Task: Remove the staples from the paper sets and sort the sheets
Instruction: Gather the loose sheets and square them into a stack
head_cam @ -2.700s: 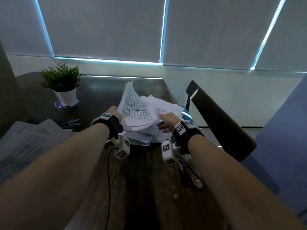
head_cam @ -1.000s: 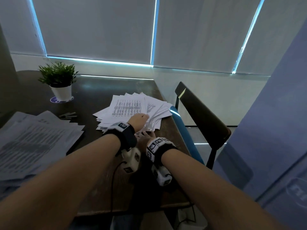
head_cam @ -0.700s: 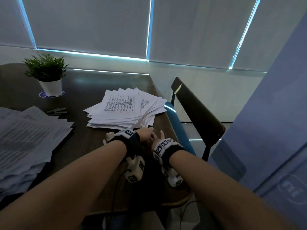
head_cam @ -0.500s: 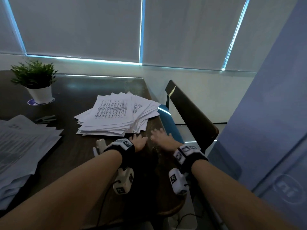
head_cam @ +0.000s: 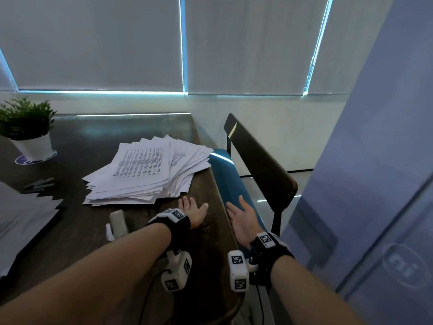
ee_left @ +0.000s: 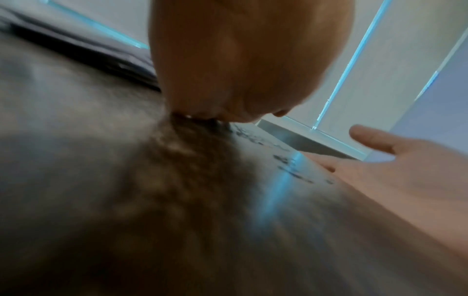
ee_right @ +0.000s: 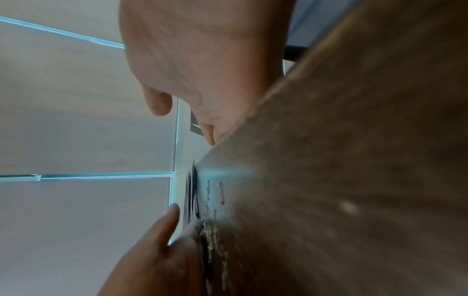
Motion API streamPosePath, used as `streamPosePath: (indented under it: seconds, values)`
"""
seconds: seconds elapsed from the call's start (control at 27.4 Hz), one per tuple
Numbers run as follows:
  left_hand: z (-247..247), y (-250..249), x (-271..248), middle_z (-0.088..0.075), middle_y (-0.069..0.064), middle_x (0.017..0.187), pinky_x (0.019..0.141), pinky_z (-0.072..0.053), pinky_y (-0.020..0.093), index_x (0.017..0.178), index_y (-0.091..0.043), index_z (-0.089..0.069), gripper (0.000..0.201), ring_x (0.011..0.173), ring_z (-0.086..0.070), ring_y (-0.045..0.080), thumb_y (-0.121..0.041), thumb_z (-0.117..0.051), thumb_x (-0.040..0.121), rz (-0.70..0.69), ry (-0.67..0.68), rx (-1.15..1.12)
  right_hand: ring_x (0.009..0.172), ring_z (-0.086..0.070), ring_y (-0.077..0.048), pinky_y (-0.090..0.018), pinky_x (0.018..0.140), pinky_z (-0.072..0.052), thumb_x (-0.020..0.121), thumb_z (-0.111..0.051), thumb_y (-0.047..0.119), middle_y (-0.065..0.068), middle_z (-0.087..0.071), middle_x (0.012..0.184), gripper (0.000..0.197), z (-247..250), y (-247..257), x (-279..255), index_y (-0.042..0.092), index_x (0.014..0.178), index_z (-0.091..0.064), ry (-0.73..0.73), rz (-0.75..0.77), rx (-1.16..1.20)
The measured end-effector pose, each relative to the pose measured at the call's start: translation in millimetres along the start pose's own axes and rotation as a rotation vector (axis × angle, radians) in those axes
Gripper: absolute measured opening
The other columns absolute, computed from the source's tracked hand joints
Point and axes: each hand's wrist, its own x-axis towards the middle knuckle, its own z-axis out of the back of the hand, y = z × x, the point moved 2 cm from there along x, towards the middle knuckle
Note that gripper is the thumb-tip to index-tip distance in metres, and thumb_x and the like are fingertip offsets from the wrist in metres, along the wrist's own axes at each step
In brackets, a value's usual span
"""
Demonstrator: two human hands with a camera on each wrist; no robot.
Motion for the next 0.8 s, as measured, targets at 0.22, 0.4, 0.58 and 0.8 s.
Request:
streamPosePath:
  seconds: [0.22,0.4,0.58,0.8]
  values:
    - [-23.9,-32.4,-13.7,0.013,0.003,0.160,0.116,0.010,0.043,0.153,-0.013,0.000,0.064,0.147,0.013,0.015,-0.046,-0.018,0.102,-0.095,0.060,0.127,0.142,-0.035,-0.032,-0.048,0.115,-0.027,0.100,-0.038,0.051,-0.014,-0.035,0.156,0.066,3.1,-2.4,3.7,0.011,0.152,-0.031,-0.012,0.000,0.018]
    - [-31.5,-46.2,-22.4,0.005,0.006,0.161,0.118,0.003,0.037,0.153,-0.011,-0.008,0.060,0.148,0.004,0.016,-0.037,-0.026,0.102,-0.191,-0.033,-0.032,0.141,-0.037,-0.030,-0.048,0.118,-0.025,0.098,-0.044,0.051,-0.014,-0.040,0.153,0.062,6.6,-5.7,10.2,0.015,0.148,-0.041,-0.036,0.008,-0.006]
    - [16.2,-32.4,27.2,-0.002,0.010,0.161,0.119,-0.007,0.040,0.152,-0.012,-0.019,0.059,0.148,-0.004,0.025,-0.041,-0.029,0.102,-0.182,-0.128,-0.003,0.122,-0.052,-0.030,-0.045,0.105,-0.040,0.101,-0.041,0.043,-0.016,-0.047,0.145,0.060,-3.6,0.1,8.1,0.011,0.152,-0.032,-0.006,0.037,-0.035]
    - [37.6,-13.3,79.0,0.003,0.006,0.161,0.119,0.001,0.046,0.153,-0.025,-0.012,0.063,0.147,0.006,0.030,-0.056,-0.021,0.099,-0.083,-0.001,0.207,0.125,-0.049,-0.027,-0.045,0.112,-0.034,0.101,-0.039,0.043,-0.011,-0.041,0.152,0.062,-3.3,2.2,16.5,0.012,0.153,-0.028,0.007,0.030,-0.073]
